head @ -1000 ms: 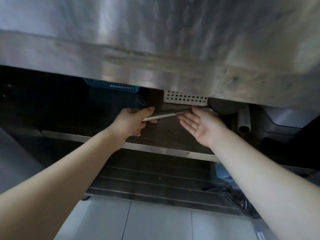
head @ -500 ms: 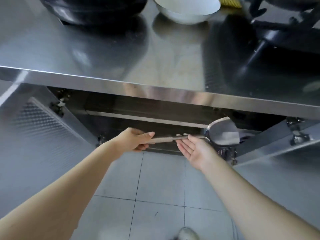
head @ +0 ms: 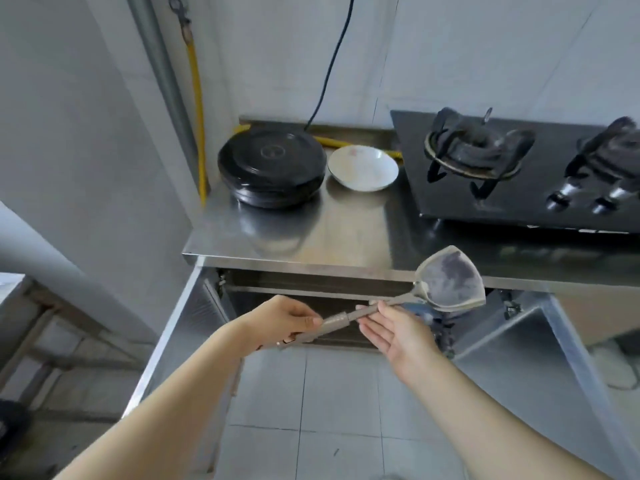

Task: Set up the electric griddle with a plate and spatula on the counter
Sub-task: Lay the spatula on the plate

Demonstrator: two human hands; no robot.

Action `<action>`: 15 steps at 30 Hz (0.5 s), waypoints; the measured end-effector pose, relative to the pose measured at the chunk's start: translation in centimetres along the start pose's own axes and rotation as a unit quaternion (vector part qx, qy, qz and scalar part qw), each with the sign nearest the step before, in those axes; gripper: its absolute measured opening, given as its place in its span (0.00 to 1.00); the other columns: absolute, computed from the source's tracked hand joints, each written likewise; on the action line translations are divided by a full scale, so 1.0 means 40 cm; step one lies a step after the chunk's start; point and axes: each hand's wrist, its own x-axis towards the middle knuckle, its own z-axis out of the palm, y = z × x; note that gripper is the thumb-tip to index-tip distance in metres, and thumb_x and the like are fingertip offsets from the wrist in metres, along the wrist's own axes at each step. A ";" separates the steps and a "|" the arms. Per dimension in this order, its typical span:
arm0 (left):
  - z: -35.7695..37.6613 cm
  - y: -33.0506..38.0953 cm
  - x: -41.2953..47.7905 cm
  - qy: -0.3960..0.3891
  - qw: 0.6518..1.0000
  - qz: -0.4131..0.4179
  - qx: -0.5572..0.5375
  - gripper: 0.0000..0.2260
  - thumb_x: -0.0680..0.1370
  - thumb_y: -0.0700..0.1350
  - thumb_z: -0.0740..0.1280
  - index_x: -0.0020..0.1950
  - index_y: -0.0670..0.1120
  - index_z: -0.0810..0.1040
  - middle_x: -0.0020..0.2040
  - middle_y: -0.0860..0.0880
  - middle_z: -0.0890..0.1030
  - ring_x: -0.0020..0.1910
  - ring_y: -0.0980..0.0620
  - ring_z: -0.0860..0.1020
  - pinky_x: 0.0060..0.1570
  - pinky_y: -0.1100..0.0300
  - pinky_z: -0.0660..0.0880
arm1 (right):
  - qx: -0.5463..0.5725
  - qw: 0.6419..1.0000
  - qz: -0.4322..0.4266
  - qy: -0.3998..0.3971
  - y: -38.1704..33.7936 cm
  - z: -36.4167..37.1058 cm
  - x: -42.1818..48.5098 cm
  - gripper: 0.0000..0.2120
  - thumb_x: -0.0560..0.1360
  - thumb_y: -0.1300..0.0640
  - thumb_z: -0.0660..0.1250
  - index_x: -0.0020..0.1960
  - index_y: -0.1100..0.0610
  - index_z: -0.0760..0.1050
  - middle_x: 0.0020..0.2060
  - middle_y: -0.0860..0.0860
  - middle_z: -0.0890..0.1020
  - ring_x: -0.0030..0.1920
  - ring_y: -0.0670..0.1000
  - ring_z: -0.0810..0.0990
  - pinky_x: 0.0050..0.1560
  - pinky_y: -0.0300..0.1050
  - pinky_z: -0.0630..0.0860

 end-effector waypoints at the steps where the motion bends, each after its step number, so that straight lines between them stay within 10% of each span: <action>1: -0.026 0.031 -0.027 0.005 1.000 0.011 0.004 0.04 0.75 0.51 0.68 0.44 0.56 0.83 0.35 0.57 0.83 0.37 0.55 0.76 0.44 0.64 0.73 | -0.012 1.000 -0.013 -0.006 -0.031 0.031 -0.028 0.06 0.80 0.62 0.61 0.49 0.63 0.75 0.40 0.58 0.87 0.42 0.54 0.85 0.34 0.42 0.82; 10: -0.162 0.246 -0.121 0.040 0.995 0.075 0.048 0.06 0.76 0.50 0.68 0.50 0.53 0.82 0.43 0.53 0.84 0.41 0.57 0.80 0.43 0.66 0.75 | -0.115 0.989 -0.093 -0.032 -0.300 0.252 -0.146 0.08 0.78 0.62 0.64 0.56 0.61 0.76 0.39 0.58 0.85 0.42 0.53 0.85 0.37 0.44 0.81; 15: -0.157 0.312 -0.040 -0.009 0.994 0.050 -0.098 0.07 0.77 0.45 0.67 0.53 0.46 0.82 0.44 0.51 0.85 0.42 0.56 0.82 0.41 0.63 0.78 | -0.167 0.982 -0.083 -0.021 -0.400 0.282 -0.090 0.14 0.79 0.66 0.60 0.64 0.63 0.70 0.52 0.62 0.82 0.51 0.57 0.82 0.50 0.49 0.79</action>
